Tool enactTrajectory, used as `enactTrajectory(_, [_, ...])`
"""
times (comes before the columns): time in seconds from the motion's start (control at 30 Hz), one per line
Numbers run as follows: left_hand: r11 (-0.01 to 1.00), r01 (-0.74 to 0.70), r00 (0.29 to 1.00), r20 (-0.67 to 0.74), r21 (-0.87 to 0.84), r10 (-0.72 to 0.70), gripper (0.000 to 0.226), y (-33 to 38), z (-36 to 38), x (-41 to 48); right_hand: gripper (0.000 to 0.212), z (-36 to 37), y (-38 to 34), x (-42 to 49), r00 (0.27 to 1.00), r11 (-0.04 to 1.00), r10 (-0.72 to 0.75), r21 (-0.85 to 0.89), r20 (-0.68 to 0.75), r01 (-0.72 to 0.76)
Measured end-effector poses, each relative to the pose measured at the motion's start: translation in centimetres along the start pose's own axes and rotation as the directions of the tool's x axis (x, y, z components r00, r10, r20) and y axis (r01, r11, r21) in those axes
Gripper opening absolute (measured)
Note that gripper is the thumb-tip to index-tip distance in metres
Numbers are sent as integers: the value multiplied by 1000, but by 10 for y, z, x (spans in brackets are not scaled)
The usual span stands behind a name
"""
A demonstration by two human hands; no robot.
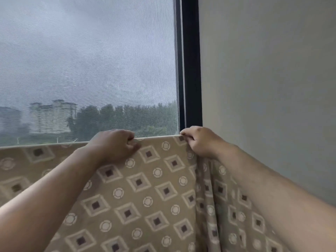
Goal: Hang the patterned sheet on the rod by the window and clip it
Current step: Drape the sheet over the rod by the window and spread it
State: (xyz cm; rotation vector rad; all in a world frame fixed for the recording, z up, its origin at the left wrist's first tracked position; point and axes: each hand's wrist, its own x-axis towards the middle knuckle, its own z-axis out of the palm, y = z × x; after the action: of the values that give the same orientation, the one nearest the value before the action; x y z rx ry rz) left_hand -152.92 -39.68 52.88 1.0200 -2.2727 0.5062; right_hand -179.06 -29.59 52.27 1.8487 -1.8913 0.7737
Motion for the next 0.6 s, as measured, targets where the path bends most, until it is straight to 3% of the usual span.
enactTrajectory(0.1, [996, 30, 999, -39, 81, -27, 42, 0, 5, -1, 27, 13, 17, 2, 997, 999, -47, -1, -59, 47])
enactTrajectory(0.23, [999, 32, 997, -78, 43, -29, 41, -5, 15, 3, 25, 33, 34, 13, 960, 999, -53, -26, -275, 48])
enactTrajectory(0.43, [998, 0, 986, -167, 68, 11, 31, -8, 23, -4, 23, 47, 29, 14, 901, 977, -135, -205, -412, 52])
enactTrajectory(0.6, [995, -90, 971, -227, -33, 80, 24, -23, 28, -10, 34, 53, 12, 9, 899, 988, -56, -157, -435, -14])
